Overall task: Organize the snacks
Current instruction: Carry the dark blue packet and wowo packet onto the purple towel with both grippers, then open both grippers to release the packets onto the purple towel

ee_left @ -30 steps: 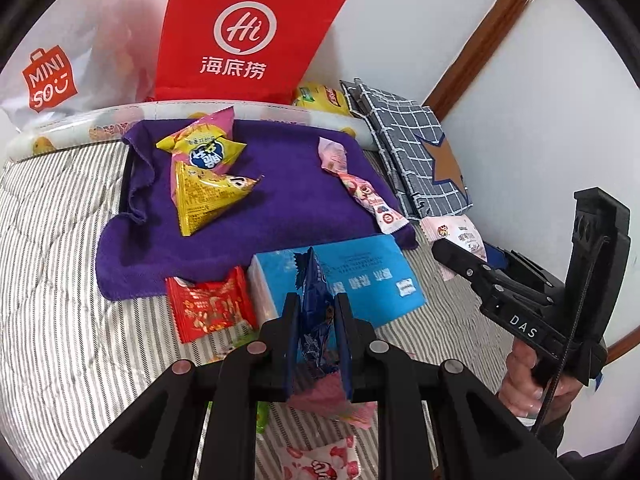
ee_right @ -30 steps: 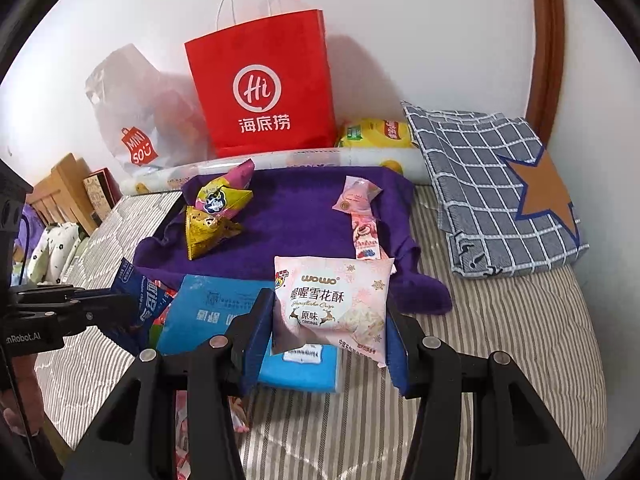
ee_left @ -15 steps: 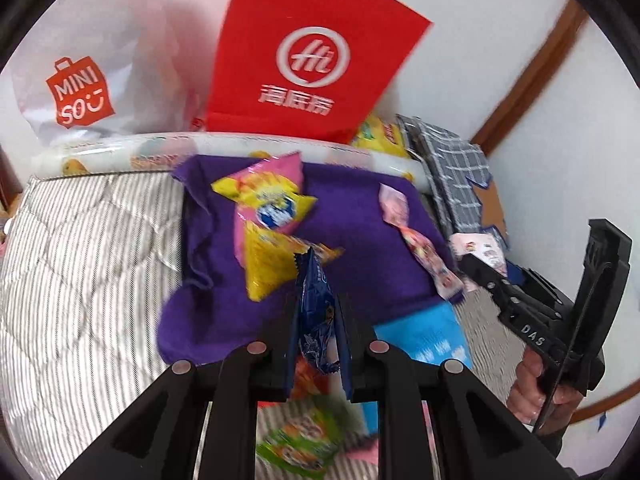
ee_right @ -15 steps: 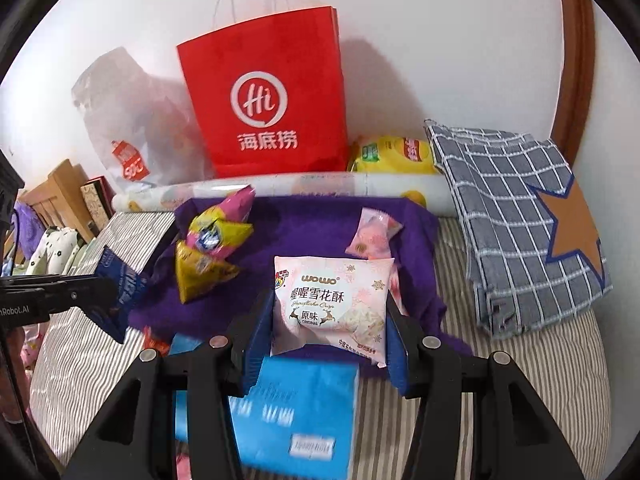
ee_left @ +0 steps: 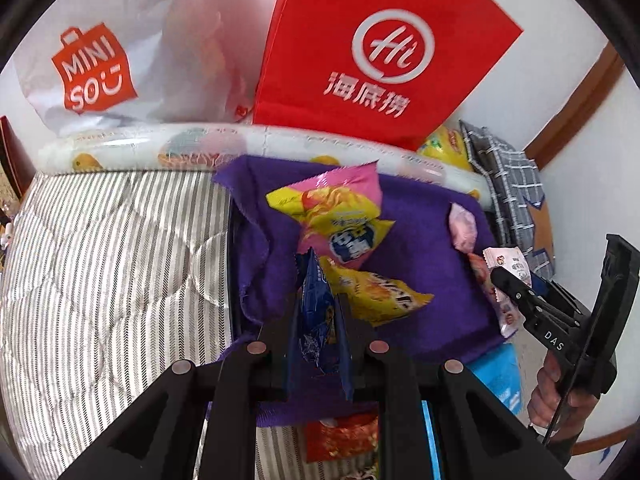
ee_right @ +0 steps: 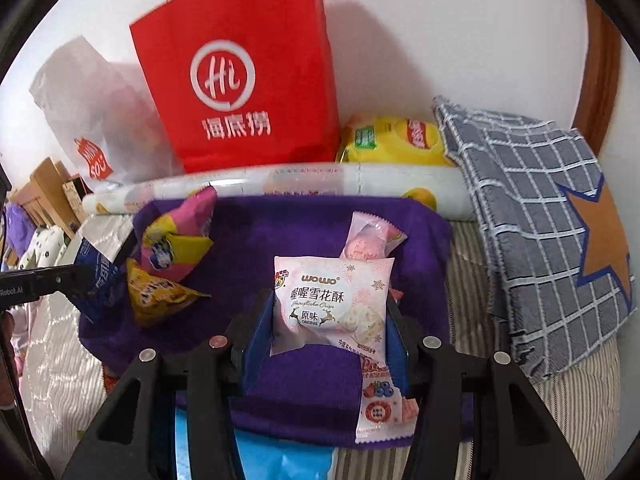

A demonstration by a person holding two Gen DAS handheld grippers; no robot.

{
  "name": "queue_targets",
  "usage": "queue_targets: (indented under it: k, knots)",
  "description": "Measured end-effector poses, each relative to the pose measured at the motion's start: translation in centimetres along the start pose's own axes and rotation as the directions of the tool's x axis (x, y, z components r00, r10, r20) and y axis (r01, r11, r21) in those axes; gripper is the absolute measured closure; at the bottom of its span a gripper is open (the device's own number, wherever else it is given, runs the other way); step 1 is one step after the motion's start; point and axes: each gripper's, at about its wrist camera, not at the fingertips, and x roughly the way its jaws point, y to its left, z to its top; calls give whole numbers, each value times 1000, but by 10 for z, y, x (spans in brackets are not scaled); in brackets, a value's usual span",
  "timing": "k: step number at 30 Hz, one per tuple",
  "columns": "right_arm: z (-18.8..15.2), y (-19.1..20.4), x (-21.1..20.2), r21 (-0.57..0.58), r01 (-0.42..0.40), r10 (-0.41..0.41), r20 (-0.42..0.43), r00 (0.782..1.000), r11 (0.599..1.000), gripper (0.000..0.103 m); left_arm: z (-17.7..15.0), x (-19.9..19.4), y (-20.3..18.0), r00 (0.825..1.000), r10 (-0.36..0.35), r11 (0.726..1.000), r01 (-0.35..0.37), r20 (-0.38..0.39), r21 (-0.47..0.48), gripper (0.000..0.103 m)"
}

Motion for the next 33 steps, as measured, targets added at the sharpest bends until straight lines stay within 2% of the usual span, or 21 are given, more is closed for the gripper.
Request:
queue_targets:
  k: [5, 10, 16, 23, 26, 28, 31, 33]
  knots:
    - [-5, 1, 17, -19, -27, 26, -63, 998, 999, 52, -1, 15, 3, 1000, 7, 1000, -7, -29, 3, 87]
    - [-8, 1, 23, -32, -28, 25, -94, 995, 999, 52, -4, 26, 2, 998, 54, 998, -54, -41, 15, 87]
    - [-11, 4, 27, -57, -24, 17, -117, 993, 998, 52, -7, 32, -3, 997, 54, 998, -53, -52, 27, 86]
    - [-9, 9, 23, -64, -22, 15, -112, 994, 998, 40, -8, 30, -4, 998, 27, 999, -26, -62, 23, 85]
    - [-9, 9, 16, -46, -27, 22, -112, 994, 999, 38, -11, 23, -8, 998, 9, 1000, -7, -59, 30, 80]
    - [-9, 9, 7, -40, -25, 20, -105, 994, 999, 37, -14, 16, -11, 998, 18, 999, -16, -53, 41, 65]
    - [-10, 12, -13, -37, -7, 4, -74, 997, 999, 32, -17, 1, -16, 999, 25, 998, -24, -21, 51, 52]
    - [-13, 13, -28, -32, 7, -8, -42, 999, 999, 30, -20, -12, -19, 1000, 21, 998, -21, 1, 55, 47]
